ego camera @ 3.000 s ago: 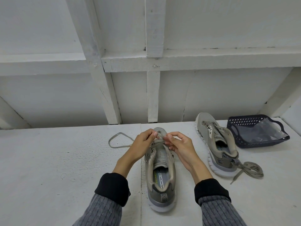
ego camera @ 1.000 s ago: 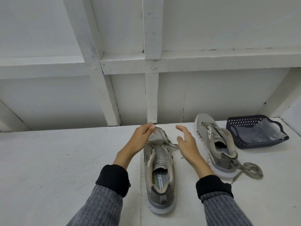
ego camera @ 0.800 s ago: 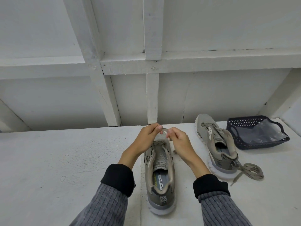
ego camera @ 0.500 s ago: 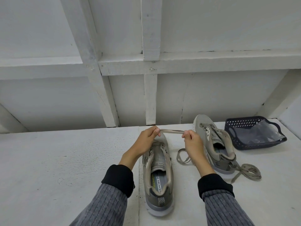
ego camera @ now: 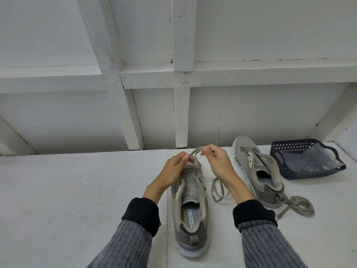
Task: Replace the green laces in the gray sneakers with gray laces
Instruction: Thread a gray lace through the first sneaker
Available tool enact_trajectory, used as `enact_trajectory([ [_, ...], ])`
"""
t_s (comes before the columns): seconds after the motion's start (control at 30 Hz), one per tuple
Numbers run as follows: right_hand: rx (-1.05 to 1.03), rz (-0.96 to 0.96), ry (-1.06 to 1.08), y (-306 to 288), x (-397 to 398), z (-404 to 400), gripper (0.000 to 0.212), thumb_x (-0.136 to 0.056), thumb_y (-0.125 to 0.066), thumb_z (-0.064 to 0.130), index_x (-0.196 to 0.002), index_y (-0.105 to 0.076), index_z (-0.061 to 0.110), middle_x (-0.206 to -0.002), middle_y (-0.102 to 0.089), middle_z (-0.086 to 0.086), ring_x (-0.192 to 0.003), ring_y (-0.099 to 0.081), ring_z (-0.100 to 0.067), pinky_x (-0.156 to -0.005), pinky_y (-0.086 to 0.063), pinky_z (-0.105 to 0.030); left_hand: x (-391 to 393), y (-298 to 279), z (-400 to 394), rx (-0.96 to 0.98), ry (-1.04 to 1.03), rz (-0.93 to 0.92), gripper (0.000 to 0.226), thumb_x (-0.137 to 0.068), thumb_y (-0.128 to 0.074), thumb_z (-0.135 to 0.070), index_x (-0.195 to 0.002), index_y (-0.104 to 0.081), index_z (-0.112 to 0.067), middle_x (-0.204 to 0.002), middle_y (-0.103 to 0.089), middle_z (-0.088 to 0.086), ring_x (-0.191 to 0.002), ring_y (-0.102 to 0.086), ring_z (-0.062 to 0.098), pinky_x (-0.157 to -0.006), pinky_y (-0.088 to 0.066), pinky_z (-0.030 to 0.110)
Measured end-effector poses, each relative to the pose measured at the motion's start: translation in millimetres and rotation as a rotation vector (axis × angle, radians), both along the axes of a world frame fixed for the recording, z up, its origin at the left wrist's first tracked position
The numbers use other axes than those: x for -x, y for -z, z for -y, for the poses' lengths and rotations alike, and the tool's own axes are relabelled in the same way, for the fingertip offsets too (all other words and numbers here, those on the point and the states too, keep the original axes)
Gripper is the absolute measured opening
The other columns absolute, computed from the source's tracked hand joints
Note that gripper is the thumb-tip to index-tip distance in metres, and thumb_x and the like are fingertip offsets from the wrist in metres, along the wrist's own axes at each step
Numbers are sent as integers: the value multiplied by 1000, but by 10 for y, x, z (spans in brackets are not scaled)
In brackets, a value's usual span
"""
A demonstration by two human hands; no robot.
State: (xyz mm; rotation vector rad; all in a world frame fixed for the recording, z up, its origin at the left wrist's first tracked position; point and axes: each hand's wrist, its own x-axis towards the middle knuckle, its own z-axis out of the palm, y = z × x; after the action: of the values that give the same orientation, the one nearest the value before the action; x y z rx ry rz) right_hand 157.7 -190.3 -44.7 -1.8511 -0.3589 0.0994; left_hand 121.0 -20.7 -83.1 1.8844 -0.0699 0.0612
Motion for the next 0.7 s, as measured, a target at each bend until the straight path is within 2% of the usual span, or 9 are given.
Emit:
enact_trajectory([
  [0.1,-25,52,10,-195,-3,-34,26,-101,-47,19,-83,-63,10,-60,-57,18,-54,-50,10,-57,-37,-7,76,130,-47,-8,6,-64,19,-100,-56,-24,-110,-68,-14,-110,-69,-2,-103,-63,2,-86,-46,14],
  [0.17,-37,77,11,-294,-16,-60,26,-100,-49,17,-80,-63,13,-72,-62,13,-64,-56,10,-64,-39,-7,100,222,-43,2,-23,-76,28,-91,-69,-26,-116,-67,-14,-112,-69,-1,-105,-64,7,-92,-52,24],
  [0.2,-37,85,8,-328,-18,-72,27,-100,-50,16,-77,-63,17,-74,-64,9,-69,-59,6,-68,-41,-10,105,269,-37,6,-53,-75,34,-87,-74,-30,-117,-68,-17,-113,-69,-1,-106,-64,8,-95,-53,31],
  [0.3,-28,103,9,-375,-12,-96,29,-99,-51,19,-72,-62,23,-74,-67,1,-74,-63,-27,-70,-42,-26,131,344,8,-44,-144,-50,44,-76,-76,-54,-114,-68,-33,-114,-68,-7,-112,-61,11,-100,-50,41],
  [0.33,-30,110,5,-398,0,-103,29,-99,-51,19,-72,-63,23,-73,-67,2,-74,-63,-29,-70,-43,-27,131,371,23,-48,-171,-47,45,-74,-76,-60,-112,-68,-37,-114,-67,-10,-114,-60,11,-101,-49,42],
  [0.43,-84,112,-27,-509,68,-130,27,-99,-51,15,-74,-63,14,-57,-58,14,-49,-52,-2,-56,-36,-11,149,342,77,-43,-215,-12,43,-71,-76,-61,-106,-69,-37,-108,-70,-12,-108,-63,6,-98,-51,41],
  [0.53,-146,129,-71,-655,113,-175,25,-98,-52,16,-77,-63,10,-46,-47,18,-41,-33,-2,-45,-27,-9,137,330,87,-89,-210,16,43,-71,-75,-66,-104,-69,-39,-105,-71,-13,-104,-64,6,-96,-51,44],
  [0.63,-156,168,-84,-747,119,-203,26,-98,-53,16,-75,-63,13,-51,-50,19,-47,-33,-1,-48,-29,-11,123,354,39,-77,-180,-42,46,-69,-75,-68,-105,-67,-40,-110,-69,-14,-109,-63,6,-98,-51,43],
  [0.7,-133,162,-63,-740,102,-162,27,-99,-52,16,-75,-63,12,-49,-48,18,-47,-35,0,-50,-30,-10,124,298,11,-54,-145,-90,49,-73,-78,-59,-114,-65,-37,-116,-67,-15,-114,-60,6,-102,-48,42],
])
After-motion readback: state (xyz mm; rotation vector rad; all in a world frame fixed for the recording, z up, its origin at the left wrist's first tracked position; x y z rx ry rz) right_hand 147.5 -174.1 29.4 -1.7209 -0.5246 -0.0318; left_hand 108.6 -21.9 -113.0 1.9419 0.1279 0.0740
